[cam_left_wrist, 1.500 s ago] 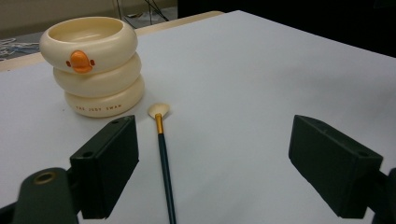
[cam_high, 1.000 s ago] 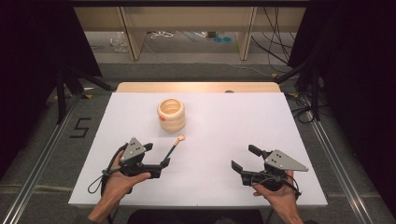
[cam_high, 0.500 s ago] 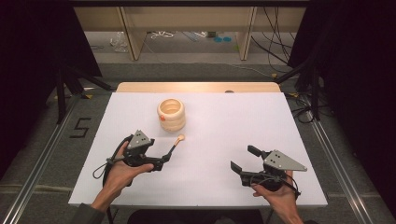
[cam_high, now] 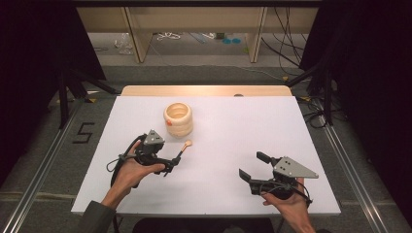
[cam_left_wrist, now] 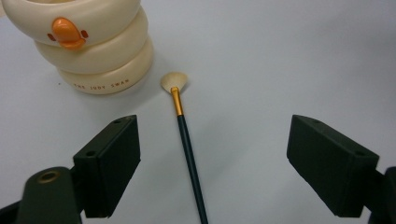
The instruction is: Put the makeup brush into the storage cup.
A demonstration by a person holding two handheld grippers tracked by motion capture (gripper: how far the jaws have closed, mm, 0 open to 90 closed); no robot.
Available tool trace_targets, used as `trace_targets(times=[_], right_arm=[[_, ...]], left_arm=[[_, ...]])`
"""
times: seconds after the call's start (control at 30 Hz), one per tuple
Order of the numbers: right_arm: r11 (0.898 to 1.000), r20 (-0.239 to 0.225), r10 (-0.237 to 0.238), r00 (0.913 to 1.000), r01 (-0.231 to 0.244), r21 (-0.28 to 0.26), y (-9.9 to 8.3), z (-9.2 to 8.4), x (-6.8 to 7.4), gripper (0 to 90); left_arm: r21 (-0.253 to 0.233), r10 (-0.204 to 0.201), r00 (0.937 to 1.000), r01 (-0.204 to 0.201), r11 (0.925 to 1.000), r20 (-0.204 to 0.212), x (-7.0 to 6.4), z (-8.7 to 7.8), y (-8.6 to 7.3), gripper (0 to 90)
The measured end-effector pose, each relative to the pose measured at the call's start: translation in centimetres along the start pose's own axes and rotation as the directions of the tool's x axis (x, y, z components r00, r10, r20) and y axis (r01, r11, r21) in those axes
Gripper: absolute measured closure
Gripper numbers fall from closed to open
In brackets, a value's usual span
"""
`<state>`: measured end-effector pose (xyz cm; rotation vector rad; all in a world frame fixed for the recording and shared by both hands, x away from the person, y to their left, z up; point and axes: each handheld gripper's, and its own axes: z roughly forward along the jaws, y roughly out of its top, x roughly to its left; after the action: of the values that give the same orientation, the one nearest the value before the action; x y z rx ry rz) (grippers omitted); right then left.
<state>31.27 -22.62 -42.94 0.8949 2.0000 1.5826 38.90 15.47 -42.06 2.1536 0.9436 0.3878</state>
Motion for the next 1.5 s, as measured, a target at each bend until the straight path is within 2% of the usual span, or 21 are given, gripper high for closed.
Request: trace_targets(times=[0.1, 0.27, 0.37, 0.4, 0.43, 0.57, 0.6, 0.73, 0.93, 0.97, 1.07, 1.1, 1.17, 1.2, 1.23, 1.27, 1.33, 1.37, 1.43, 1.5], right_arm=[[1.0, -0.001, 0.002, 1.0, -0.002, 0.009, 0.0, 0.0, 0.0, 16.0], [1.0, -0.004, -0.001, 1.0, 0.001, 0.01, 0.0, 0.0, 0.1, 16.0], [1.0, -0.016, 0.005, 0.9999, -0.005, -0.001, 0.0, 0.1, 0.1, 16.0], [1.0, -0.016, -0.002, 0.9999, 0.002, 0.002, 0.0, 0.1, 0.1, 16.0], [1.0, -0.016, 0.0, 0.9999, 0.0, 0.003, 0.0, 0.1, 0.1, 16.1], [1.0, -0.018, -0.007, 0.9998, 0.007, 0.001, 0.0, 0.1, 0.1, 16.1], [1.0, -0.016, 0.01, 0.9998, -0.009, 0.011, 0.0, 0.0, 0.2, 16.1], [1.0, -0.019, 0.015, 0.9997, -0.015, 0.007, -0.1, 0.1, 0.3, 16.2], [1.0, -0.009, -0.002, 1.0, 0.002, 0.013, -0.1, 0.1, 0.2, 16.2], [1.0, -0.004, -0.021, 0.9998, 0.021, 0.001, 0.0, 0.1, 0.1, 16.3], [1.0, -0.015, 0.0, 0.9999, 0.0, 0.017, -0.1, 0.1, 0.3, 16.3], [1.0, -0.015, 0.0, 0.9999, 0.0, 0.018, -0.1, 0.1, 0.3, 16.3], [1.0, -0.027, 0.008, 0.9996, -0.008, 0.012, -0.1, 0.2, 0.3, 16.3], [1.0, -0.016, -0.023, 0.9996, 0.023, -0.005, -0.1, 0.2, 0.2, 16.3], [1.0, -0.019, -0.018, 0.9997, 0.018, -0.002, -0.1, 0.2, 0.2, 16.3], [1.0, -0.028, 0.007, 0.9996, -0.006, 0.012, -0.1, 0.2, 0.4, 16.3], [1.0, -0.019, -0.005, 0.9998, 0.005, 0.014, -0.1, 0.1, 0.3, 16.3], [1.0, -0.018, -0.007, 0.9998, 0.008, 0.022, 0.0, 0.1, 0.3, 16.3], [1.0, -0.018, -0.007, 0.9998, 0.007, 0.021, -0.1, 0.1, 0.3, 16.3], [1.0, -0.018, -0.007, 0.9998, 0.008, 0.02, -0.1, 0.1, 0.4, 16.3]], left_arm=[[0.009, 0.007, 1.0, -0.007, 0.9999, 0.005, 0.1, 0.4, 0.1, 17.2], [0.022, -0.011, 0.9999, 0.01, 0.9997, 0.01, 0.2, 1.0, 0.3, 17.3], [0.033, 0.008, 0.9999, -0.008, 0.9994, 0.007, 0.4, 1.1, 0.4, 17.3], [0.042, -0.017, 0.9999, 0.016, 0.999, 0.003, 0.4, 1.4, 0.4, 17.3], [0.049, -0.001, 1.0, 0.001, 0.9988, -0.001, 0.5, 1.5, 0.5, 17.3], [0.059, -0.004, 1.0, 0.005, 0.9983, -0.006, 0.5, 1.8, 0.8, 18.2], [0.059, -0.004, 1.0, 0.005, 0.9983, -0.006, 0.5, 1.8, 0.8, 18.4], [0.072, 0.004, 0.9999, -0.003, 0.9974, -0.012, 0.8, 2.0, 1.1, 18.5], [0.098, 0.004, 0.9999, -0.003, 0.9952, -0.009, 1.1, 2.4, 1.5, 19.2], [0.102, 0.006, 0.9999, -0.005, 0.9947, -0.009, 1.1, 2.5, 1.6, 19.4], [0.131, 0.025, 0.9997, -0.025, 0.9911, -0.003, 1.3, 2.7, 1.7, 19.6], [0.116, 0.005, 0.9999, -0.004, 0.9932, -0.009, 1.2, 2.9, 1.6, 19.7], [0.127, 0.018, 0.9998, -0.018, 0.9918, 0.001, 1.3, 3.0, 1.7, 19.7], [0.146, 0.04, 0.9992, -0.04, 0.9885, 0.005, 1.5, 3.0, 1.8, 19.8], [0.144, 0.028, 0.9996, -0.029, 0.9892, 0.004, 1.5, 3.2, 1.8, 19.9], [0.145, 0.033, 0.9995, -0.033, 0.9889, 0.002, 1.5, 3.2, 1.9, 20.1], [0.152, 0.036, 0.9993, -0.037, 0.9876, 0.008, 1.6, 3.2, 1.9, 20.4], [0.146, 0.023, 0.9997, -0.023, 0.989, 0.001, 1.6, 3.4, 1.9, 20.4], [0.159, 0.032, 0.9995, -0.032, 0.9868, 0.006, 1.8, 3.5, 2.0, 20.5], [0.155, 0.018, 0.9998, -0.019, 0.9878, 0.003, 1.8, 3.7, 2.0, 20.5]])
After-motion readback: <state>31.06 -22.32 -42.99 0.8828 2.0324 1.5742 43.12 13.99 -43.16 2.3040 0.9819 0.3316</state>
